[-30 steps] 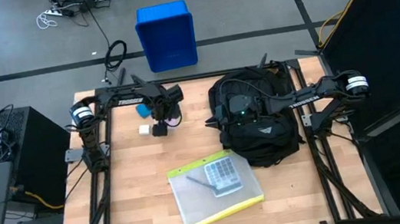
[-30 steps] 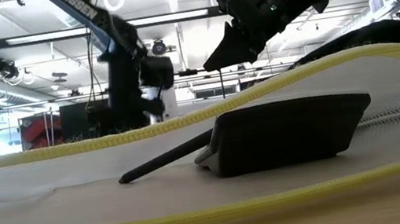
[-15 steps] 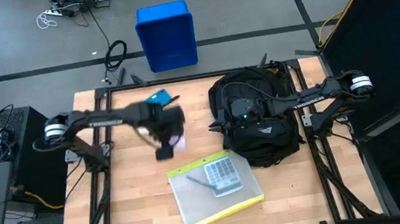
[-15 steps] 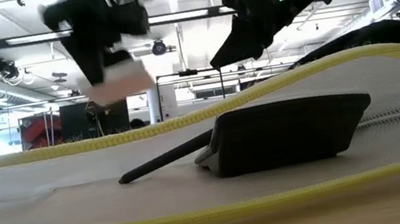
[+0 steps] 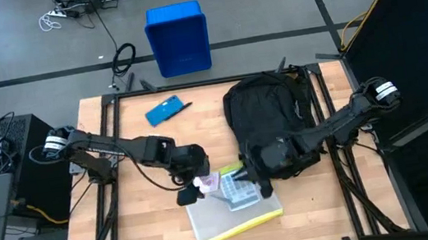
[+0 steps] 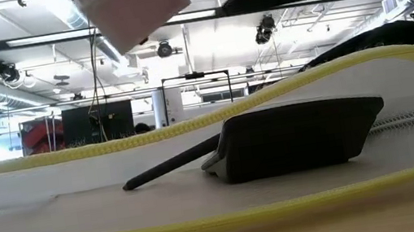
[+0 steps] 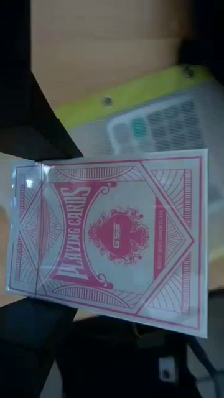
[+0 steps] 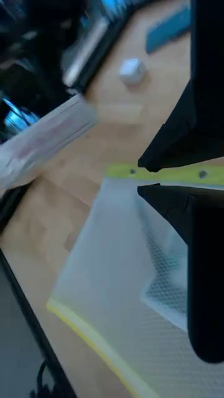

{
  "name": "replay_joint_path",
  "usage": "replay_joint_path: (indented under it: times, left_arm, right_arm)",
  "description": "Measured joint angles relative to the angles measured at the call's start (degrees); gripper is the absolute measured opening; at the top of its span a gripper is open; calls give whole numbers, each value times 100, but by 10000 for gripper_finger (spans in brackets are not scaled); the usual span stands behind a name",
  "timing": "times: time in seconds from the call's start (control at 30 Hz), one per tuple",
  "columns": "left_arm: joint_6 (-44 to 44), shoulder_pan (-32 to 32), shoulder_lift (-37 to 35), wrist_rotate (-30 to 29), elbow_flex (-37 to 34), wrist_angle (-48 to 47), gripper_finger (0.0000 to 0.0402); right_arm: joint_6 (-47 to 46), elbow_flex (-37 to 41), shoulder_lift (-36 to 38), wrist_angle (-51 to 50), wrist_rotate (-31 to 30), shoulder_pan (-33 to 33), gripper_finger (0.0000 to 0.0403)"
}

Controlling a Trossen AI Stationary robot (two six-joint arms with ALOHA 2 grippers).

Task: Unpack backpack
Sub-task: Put the white game card into the white zip bag

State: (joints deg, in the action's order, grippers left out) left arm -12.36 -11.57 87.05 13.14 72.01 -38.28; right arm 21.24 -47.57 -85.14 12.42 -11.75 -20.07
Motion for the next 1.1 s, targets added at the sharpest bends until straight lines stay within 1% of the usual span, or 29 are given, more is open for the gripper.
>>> replay_joint_path:
  times: [0.13, 0.33, 0.5, 0.7, 0.8, 0.9, 1.0, 1.1]
  left_arm:
    - [-330, -39, 131, -48, 2, 237, 262]
    - [-591, -133, 447, -51, 6, 694, 261]
    - [-600, -197, 716, -25, 4, 996, 261]
    - [-603, -202, 920, 51, 4, 1313, 261]
    - [-601, -189, 935, 71, 4, 1502, 261]
    - [-599, -155, 942, 108, 4, 1699, 261]
    - [-596, -80, 942, 106, 5, 1801, 261]
    - [-596, -3, 942, 85, 5, 1806, 261]
  right_arm:
    - [98, 0, -7, 317, -507, -363, 48]
    - [-22, 0, -7, 389, -634, -403, 81]
    - [272, 0, -7, 349, -367, -436, 126]
    - [290, 0, -7, 291, -219, -451, 194]
    - [286, 0, -7, 294, -195, -404, 219]
    - [256, 0, -9, 300, -201, -355, 232]
    - [225, 0, -12, 441, -185, -313, 235]
    - [199, 0, -12, 536, 210, -279, 228]
